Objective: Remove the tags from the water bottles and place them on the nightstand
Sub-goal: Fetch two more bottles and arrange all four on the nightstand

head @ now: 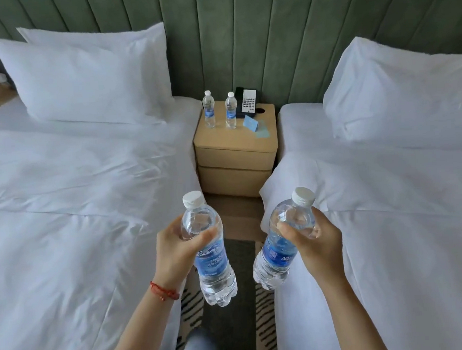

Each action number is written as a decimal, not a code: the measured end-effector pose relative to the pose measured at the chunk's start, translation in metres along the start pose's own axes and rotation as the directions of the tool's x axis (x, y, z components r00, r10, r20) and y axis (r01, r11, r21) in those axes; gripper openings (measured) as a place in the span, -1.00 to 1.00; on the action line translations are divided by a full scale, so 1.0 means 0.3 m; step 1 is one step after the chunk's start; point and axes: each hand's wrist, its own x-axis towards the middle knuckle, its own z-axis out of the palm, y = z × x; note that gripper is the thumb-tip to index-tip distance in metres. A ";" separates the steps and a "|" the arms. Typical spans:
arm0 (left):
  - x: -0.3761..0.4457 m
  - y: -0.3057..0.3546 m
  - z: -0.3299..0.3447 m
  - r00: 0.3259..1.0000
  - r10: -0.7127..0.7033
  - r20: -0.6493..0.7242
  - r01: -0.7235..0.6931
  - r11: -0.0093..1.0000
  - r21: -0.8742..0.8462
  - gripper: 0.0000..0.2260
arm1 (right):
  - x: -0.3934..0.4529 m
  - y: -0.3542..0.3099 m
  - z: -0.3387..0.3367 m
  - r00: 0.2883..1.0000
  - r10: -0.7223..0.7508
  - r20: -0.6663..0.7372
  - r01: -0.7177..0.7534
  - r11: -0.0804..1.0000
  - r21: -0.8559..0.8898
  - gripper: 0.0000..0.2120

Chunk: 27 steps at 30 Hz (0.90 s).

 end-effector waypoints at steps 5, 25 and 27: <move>0.301 -0.064 0.037 1.000 -0.022 -0.008 0.022 1.000 0.004 -0.70 | 0.278 0.059 0.107 0.999 0.042 0.008 -0.042 0.999 0.021 -0.54; 1.681 -0.248 0.132 0.992 -0.099 0.072 0.097 0.995 0.025 -0.68 | 1.475 0.165 0.686 0.992 0.118 0.050 -0.116 0.993 -0.033 -0.57; 1.782 -0.281 0.155 0.993 -0.100 0.062 0.097 0.994 0.049 -0.65 | 1.583 0.193 0.720 0.990 0.121 0.076 -0.118 0.992 -0.042 -0.62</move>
